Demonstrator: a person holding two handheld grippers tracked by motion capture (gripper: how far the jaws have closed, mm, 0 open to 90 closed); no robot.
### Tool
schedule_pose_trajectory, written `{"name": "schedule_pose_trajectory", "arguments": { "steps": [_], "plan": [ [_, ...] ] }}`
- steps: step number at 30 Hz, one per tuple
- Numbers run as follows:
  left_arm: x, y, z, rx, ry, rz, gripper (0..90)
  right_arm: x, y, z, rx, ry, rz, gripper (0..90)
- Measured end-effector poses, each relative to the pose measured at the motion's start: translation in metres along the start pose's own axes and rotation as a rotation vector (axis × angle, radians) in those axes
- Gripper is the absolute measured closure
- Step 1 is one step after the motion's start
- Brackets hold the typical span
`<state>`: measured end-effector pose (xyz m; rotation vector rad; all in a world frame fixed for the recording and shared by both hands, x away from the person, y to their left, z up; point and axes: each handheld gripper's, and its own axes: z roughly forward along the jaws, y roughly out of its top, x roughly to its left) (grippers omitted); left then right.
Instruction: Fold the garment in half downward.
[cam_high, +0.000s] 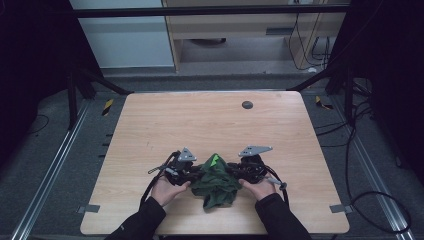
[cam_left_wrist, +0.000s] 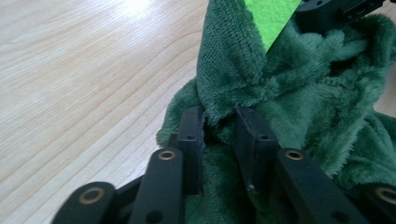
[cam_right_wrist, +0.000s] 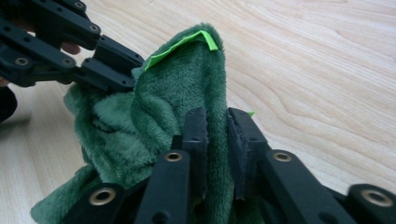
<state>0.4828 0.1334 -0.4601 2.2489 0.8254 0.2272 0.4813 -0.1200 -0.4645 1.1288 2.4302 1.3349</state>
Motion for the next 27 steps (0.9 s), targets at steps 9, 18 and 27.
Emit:
{"name": "schedule_pose_trajectory", "arguments": {
  "steps": [9,18,27],
  "plan": [
    [-0.002,0.0,0.0,0.007,0.007,0.006,89.0,0.001,-0.001,0.0,0.01,0.01,-0.006,87.9],
    [-0.021,0.004,-0.027,-0.041,-0.012,0.056,89.5,0.01,0.002,-0.019,-0.04,0.032,-0.021,87.8],
    [-0.042,-0.012,-0.045,-0.053,-0.039,0.085,89.5,0.024,-0.009,-0.035,-0.039,0.077,-0.049,86.3]
  ]
}}
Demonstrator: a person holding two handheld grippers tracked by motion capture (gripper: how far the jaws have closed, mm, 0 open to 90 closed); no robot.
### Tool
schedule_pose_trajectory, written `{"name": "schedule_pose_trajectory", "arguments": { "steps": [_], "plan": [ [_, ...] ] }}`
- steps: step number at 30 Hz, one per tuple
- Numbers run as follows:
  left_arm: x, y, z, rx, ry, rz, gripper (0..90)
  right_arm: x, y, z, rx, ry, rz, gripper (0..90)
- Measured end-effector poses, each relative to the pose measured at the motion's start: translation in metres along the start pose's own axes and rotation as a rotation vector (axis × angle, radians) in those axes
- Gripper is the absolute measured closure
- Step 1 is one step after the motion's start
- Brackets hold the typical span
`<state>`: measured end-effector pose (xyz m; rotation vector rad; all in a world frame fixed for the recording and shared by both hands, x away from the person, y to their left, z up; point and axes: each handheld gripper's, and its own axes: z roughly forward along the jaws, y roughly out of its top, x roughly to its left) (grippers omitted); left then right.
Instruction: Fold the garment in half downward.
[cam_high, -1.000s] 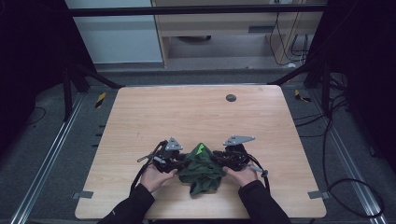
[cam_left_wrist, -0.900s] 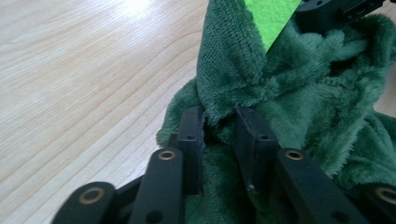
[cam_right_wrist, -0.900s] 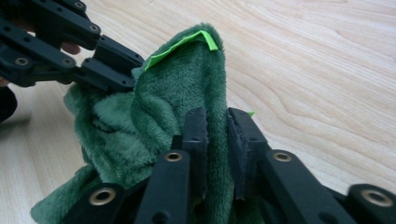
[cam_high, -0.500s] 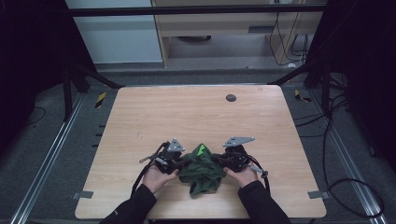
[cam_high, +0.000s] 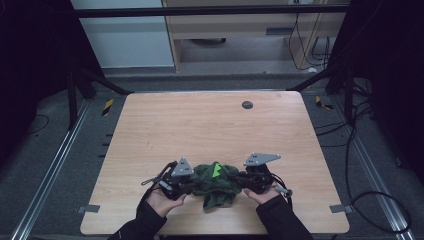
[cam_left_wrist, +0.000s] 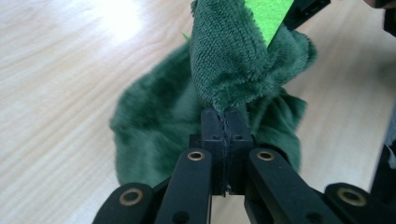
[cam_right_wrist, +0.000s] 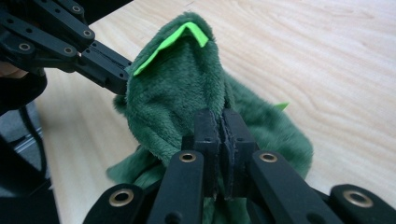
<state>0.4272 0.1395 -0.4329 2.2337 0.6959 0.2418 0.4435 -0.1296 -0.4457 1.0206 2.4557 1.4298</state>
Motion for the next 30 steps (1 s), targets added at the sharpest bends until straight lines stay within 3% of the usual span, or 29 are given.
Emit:
{"name": "schedule_pose_trajectory", "arguments": {
  "steps": [5,12,20,30],
  "plan": [
    [-0.015,-0.006,-0.002,-0.002,-0.033,0.018,89.4,0.006,-0.011,-0.004,0.025,0.018,-0.002,85.3],
    [-0.03,-0.016,0.008,0.055,-0.047,0.051,89.0,0.013,-0.024,-0.004,0.06,0.021,-0.022,81.6],
    [-0.027,-0.019,-0.002,0.044,-0.026,0.034,82.0,0.015,-0.026,-0.008,0.058,0.021,-0.021,76.7],
    [-0.002,-0.023,-0.026,0.002,0.041,-0.056,80.3,0.012,-0.021,-0.028,0.0,0.006,-0.008,75.6]
  ]
}}
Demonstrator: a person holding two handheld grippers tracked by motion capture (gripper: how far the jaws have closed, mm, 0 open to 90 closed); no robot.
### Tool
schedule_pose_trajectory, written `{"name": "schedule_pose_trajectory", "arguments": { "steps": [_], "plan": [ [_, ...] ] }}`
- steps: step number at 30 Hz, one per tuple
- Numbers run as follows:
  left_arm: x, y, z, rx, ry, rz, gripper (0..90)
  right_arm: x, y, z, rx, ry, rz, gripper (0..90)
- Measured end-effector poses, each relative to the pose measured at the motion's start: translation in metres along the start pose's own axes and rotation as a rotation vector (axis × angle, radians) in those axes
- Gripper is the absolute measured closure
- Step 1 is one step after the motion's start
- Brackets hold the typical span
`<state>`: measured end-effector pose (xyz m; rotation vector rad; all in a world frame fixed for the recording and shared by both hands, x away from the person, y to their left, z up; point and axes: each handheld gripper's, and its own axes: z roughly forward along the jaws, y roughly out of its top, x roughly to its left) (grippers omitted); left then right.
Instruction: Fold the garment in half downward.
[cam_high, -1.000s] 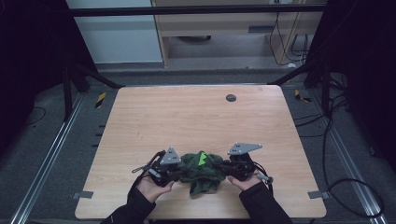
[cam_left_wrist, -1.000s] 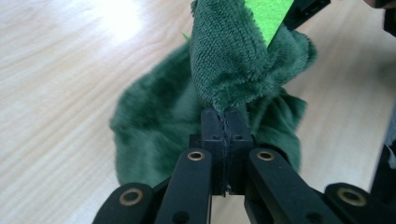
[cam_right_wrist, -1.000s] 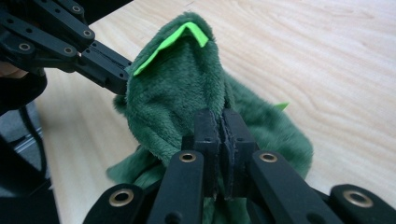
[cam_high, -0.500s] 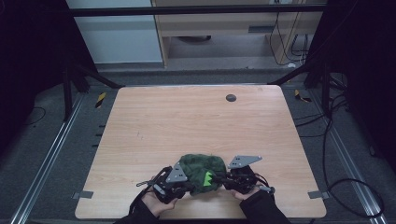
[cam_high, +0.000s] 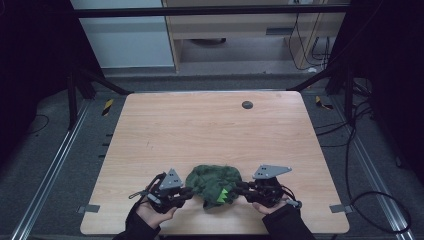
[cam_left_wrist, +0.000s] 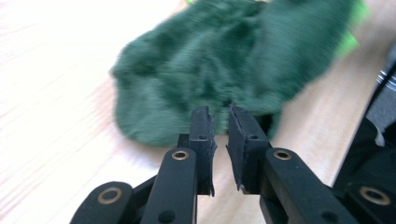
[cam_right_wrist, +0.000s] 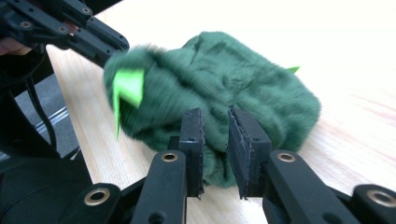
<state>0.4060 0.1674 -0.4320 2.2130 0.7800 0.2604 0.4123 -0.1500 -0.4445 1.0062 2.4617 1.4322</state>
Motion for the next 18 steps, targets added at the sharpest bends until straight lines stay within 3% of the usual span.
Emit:
{"name": "schedule_pose_trajectory", "arguments": {
  "steps": [3,7,18],
  "plan": [
    [0.008,0.005,0.001,-0.011,0.018,-0.02,82.3,-0.002,0.003,-0.004,-0.026,-0.005,0.007,76.5],
    [0.016,0.009,0.013,-0.005,0.009,-0.048,86.0,-0.004,0.006,0.004,-0.032,-0.017,0.021,78.2],
    [0.003,0.002,0.04,0.075,-0.023,-0.007,86.8,0.0,-0.007,0.035,0.059,-0.012,-0.005,79.0]
  ]
}}
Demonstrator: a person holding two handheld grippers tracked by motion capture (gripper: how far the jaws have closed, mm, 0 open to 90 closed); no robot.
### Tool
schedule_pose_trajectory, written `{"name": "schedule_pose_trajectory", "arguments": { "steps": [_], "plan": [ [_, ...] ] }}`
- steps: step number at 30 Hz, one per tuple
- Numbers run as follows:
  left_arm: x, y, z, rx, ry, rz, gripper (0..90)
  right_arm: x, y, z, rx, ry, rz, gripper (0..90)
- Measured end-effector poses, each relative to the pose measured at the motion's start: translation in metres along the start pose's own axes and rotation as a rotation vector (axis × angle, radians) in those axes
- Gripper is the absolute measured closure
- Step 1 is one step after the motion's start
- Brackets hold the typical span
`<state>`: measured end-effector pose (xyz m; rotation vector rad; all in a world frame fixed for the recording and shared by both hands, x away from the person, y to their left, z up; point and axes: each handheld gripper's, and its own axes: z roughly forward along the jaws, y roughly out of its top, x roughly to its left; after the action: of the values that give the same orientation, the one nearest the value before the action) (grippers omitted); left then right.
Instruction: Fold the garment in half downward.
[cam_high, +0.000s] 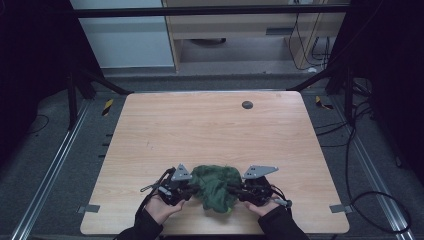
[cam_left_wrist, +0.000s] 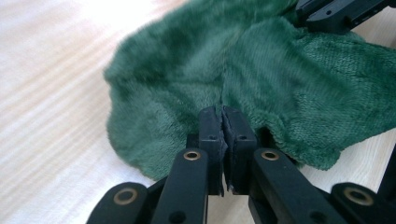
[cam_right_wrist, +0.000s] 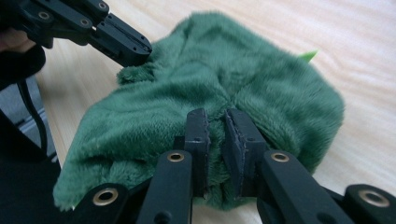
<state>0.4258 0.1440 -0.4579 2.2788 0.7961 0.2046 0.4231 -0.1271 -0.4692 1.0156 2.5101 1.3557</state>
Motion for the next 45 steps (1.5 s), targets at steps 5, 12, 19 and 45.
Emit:
{"name": "schedule_pose_trajectory", "arguments": {
  "steps": [5,12,19,45],
  "plan": [
    [-0.003,-0.006,0.007,0.028,-0.013,0.011,86.9,-0.001,-0.006,0.003,0.015,0.004,-0.003,78.6],
    [-0.005,-0.008,0.012,0.036,-0.018,0.022,86.8,-0.001,-0.011,0.006,0.033,-0.006,-0.006,78.0],
    [-0.001,-0.006,-0.004,-0.01,0.008,0.012,83.6,-0.003,-0.007,0.0,0.002,0.005,-0.003,75.6],
    [0.06,-0.026,-0.045,-0.119,0.226,-0.128,46.2,-0.051,-0.011,-0.04,-0.112,-0.257,0.092,44.5]
  ]
}}
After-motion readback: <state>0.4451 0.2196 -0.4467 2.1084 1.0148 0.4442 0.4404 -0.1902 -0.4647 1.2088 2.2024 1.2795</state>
